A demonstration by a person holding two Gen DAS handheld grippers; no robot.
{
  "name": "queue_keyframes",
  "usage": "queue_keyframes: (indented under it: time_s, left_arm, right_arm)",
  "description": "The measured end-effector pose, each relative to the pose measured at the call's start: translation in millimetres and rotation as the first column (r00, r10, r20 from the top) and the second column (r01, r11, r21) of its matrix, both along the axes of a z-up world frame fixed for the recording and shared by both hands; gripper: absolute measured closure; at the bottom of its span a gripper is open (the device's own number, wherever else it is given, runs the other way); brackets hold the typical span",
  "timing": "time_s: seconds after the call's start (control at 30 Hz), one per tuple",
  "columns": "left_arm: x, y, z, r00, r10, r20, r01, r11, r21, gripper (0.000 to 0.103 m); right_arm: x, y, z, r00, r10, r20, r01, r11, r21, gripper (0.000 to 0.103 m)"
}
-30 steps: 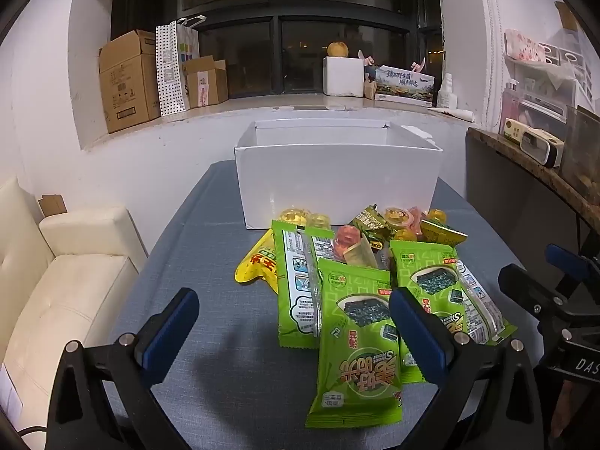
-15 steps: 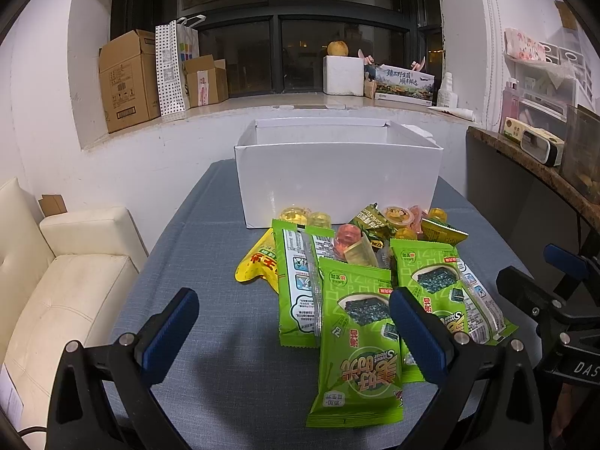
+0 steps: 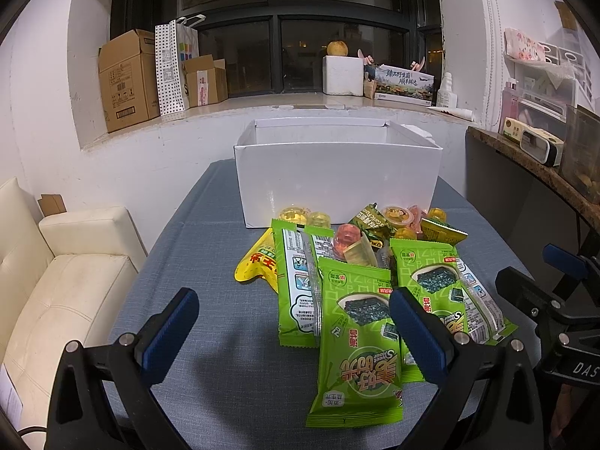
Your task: Organize snacks
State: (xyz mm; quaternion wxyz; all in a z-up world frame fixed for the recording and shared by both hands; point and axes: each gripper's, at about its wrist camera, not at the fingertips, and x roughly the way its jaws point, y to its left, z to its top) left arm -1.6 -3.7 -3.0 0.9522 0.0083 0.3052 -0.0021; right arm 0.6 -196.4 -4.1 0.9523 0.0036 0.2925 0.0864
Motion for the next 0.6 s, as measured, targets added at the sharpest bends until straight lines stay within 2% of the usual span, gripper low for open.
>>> queue_keyframes:
  time_s: [0.6]
  left_arm:
    - [0.7, -1.3, 0.3, 1.0, -0.007, -0.004, 0.007, 1.0, -0.002, 0.0]
  right_arm:
    - [0.2, 0.3, -0.4, 1.0, -0.001, -0.004, 0.001, 1.0, -0.003, 0.0]
